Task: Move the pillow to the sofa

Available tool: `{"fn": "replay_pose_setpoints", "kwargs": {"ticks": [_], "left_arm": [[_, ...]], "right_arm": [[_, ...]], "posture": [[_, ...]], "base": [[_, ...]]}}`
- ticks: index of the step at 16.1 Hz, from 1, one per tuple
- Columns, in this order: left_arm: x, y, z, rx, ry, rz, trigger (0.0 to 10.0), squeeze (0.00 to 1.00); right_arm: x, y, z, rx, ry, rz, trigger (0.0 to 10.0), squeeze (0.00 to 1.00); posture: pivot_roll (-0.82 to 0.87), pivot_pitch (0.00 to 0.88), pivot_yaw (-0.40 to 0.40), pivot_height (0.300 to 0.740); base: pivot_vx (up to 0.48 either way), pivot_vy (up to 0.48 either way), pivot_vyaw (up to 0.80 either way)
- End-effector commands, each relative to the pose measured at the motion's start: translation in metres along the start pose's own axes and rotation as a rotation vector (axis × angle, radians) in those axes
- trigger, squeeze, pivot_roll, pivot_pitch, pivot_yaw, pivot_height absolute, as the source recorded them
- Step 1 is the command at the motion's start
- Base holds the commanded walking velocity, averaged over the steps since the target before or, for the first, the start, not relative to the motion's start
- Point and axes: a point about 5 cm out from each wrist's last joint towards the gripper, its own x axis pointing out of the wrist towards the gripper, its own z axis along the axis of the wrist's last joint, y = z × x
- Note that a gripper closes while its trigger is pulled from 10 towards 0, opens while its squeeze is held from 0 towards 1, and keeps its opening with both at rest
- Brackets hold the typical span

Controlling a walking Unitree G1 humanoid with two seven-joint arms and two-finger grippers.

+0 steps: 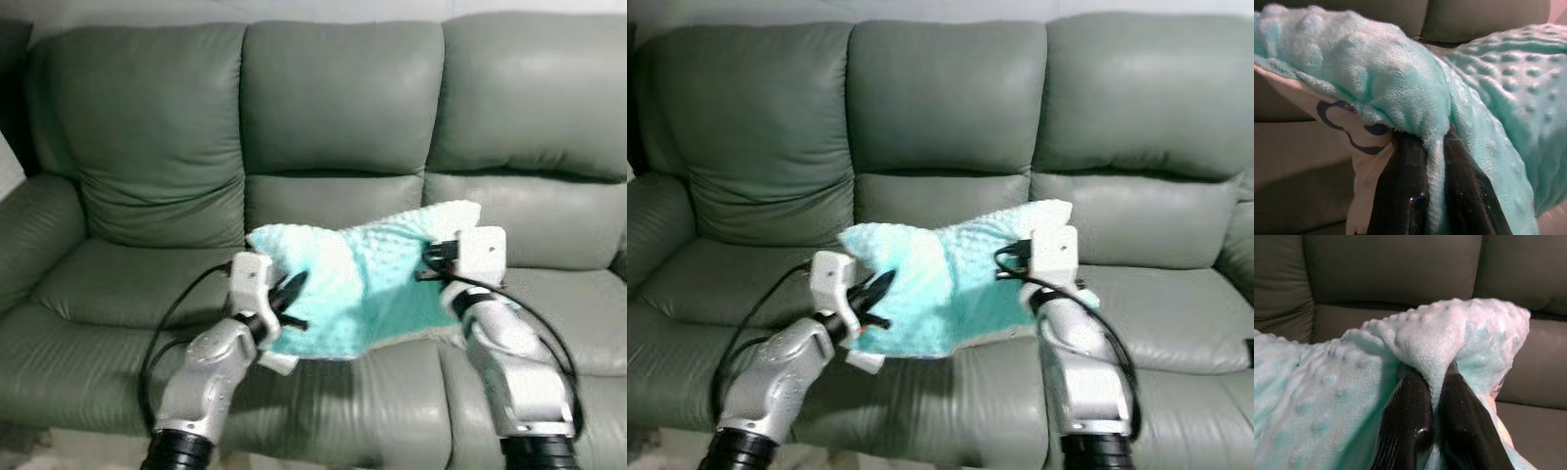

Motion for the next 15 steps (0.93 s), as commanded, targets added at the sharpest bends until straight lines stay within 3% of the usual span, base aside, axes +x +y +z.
{"fn": "replay_pose_setpoints", "kwargs": {"ticks": [1,5,10,12,15], "left_arm": [[0.002,-0.001,0.002,0.021,0.003,0.006,10.0,0.00],[0.001,0.008,0.001,0.080,0.008,0.043,10.0,0.00],[-0.002,0.059,-0.008,0.142,0.056,0.202,10.0,0.00],[-0.011,0.077,-0.011,0.189,0.093,0.244,10.0,0.00],[-0.011,0.085,-0.013,0.202,0.089,0.268,10.0,0.00]], "right_arm": [[0.000,0.002,0.005,-0.006,-0.021,0.014,10.0,0.00],[0.001,0.002,0.001,-0.002,-0.008,0.013,10.0,0.00],[0.017,0.007,-0.012,0.027,0.023,0.001,10.0,0.00],[0.019,0.007,-0.020,0.037,0.050,-0.019,10.0,0.00],[0.013,0.010,-0.030,0.036,0.065,-0.021,10.0,0.00]], "posture": [[-0.22,0.000,0.037,0.740],[-0.21,0.000,0.034,0.740],[-0.21,0.003,0.044,0.740],[-0.20,0.059,0.052,0.740],[-0.18,0.135,0.051,0.740]], "base": [[0.000,0.000,-0.76],[0.000,0.000,-0.22],[0.000,0.000,0.00],[0.000,0.000,0.00],[0.000,0.000,0.00]]}}
